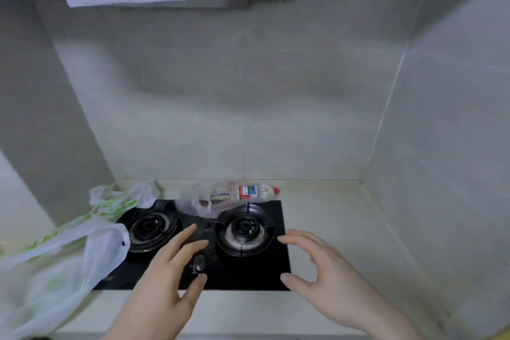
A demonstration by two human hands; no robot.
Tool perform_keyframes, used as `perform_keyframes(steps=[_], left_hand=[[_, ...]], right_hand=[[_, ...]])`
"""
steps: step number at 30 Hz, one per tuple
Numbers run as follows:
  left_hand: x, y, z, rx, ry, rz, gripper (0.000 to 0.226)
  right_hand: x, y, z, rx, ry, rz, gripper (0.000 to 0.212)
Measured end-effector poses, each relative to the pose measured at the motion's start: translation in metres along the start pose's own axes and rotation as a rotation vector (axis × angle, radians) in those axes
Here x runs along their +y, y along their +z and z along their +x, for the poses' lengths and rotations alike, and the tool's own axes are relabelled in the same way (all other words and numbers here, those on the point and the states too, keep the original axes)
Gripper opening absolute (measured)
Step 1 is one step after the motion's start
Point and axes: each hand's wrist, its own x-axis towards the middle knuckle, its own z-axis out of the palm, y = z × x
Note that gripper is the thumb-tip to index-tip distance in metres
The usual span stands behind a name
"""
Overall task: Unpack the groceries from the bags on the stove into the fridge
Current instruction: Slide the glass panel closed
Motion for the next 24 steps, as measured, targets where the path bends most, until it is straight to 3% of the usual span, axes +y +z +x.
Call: perform_keyframes(steps=[15, 24], left_hand=[[-0.027, 0.003, 0.047, 0.039, -0.274, 0.058, 0.049], [-0.034, 0.019, 0.077, 0.069, -0.39, 0.066, 0.049]], right_hand=[[0.031, 0.025, 0.15, -0.168, -0.154, 0.101, 0.062], [0.047, 0.039, 0.23, -0.329, -0.17, 0.087, 0.051]])
